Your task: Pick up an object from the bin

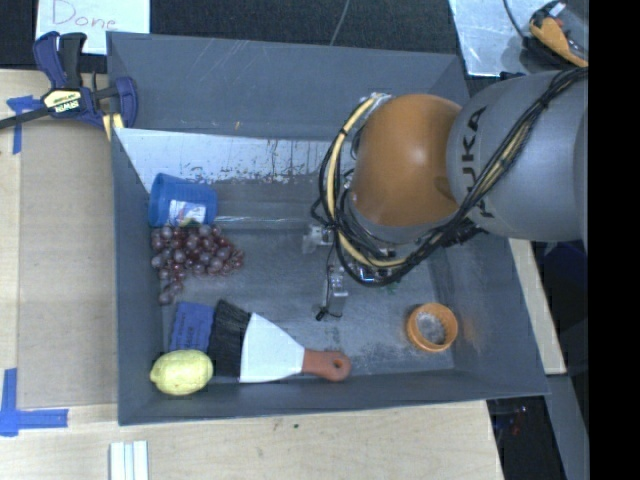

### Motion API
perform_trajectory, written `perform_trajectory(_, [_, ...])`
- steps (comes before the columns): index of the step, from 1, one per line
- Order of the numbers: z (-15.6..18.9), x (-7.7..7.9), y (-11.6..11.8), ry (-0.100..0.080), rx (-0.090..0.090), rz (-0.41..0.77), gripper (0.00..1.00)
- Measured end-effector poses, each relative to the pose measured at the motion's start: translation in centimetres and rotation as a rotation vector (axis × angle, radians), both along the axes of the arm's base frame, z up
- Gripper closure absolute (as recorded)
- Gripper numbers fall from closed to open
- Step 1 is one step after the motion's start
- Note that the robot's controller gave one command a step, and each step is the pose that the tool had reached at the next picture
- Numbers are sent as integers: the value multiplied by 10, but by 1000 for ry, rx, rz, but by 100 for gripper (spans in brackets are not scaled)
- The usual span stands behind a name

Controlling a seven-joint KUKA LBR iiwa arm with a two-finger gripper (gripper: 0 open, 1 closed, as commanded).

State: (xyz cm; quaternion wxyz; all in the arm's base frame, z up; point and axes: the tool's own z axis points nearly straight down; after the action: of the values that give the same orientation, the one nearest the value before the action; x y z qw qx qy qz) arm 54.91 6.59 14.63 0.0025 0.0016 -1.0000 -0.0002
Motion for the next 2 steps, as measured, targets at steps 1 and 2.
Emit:
perform_trajectory(1, [4,2,0,-8,1,-3,0])
perform_trajectory(2, [-57,-8,54,-9,1,703,0])
